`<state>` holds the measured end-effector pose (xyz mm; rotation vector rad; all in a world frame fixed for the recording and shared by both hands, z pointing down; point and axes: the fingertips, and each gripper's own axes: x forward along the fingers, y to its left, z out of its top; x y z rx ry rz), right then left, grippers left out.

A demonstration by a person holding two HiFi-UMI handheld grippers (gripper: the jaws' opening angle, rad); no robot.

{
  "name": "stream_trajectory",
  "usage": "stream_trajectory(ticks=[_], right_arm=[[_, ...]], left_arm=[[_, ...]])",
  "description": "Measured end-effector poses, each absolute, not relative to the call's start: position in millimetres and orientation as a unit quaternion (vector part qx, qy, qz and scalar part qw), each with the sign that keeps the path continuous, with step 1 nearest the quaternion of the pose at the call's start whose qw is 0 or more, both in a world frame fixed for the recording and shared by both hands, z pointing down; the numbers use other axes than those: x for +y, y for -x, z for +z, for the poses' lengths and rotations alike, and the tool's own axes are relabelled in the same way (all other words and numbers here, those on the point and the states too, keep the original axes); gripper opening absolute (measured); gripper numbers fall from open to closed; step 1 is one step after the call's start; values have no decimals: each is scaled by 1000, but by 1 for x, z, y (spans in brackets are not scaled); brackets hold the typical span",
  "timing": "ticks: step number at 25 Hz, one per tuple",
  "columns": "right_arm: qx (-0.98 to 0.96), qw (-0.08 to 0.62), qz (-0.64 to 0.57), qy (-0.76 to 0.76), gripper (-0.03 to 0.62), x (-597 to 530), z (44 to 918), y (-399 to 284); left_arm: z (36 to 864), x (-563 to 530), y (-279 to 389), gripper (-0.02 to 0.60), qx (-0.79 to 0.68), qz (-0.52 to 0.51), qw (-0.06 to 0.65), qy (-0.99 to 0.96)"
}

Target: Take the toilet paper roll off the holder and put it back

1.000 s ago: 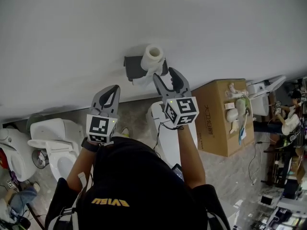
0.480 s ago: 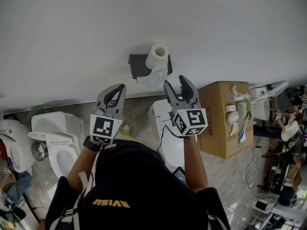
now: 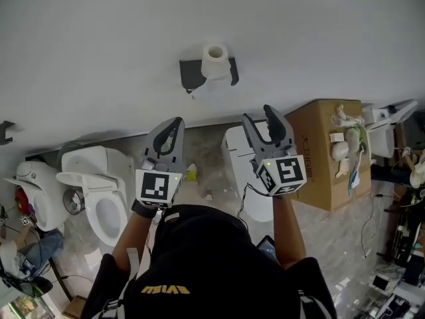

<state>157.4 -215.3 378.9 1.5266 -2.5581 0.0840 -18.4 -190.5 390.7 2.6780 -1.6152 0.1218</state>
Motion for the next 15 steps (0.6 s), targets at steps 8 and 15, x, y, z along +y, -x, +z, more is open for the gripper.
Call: stream_trajectory(ticks=[8,15], right_arm=[[-871,78,19,-485,236,-165,377,-166],[-882,65,10,-468,232,-142,366,-160]], left_arm=[[380,-133,7,11,-543,30,-4,-839],[377,-103,16,11,-564,30,-8,-825]])
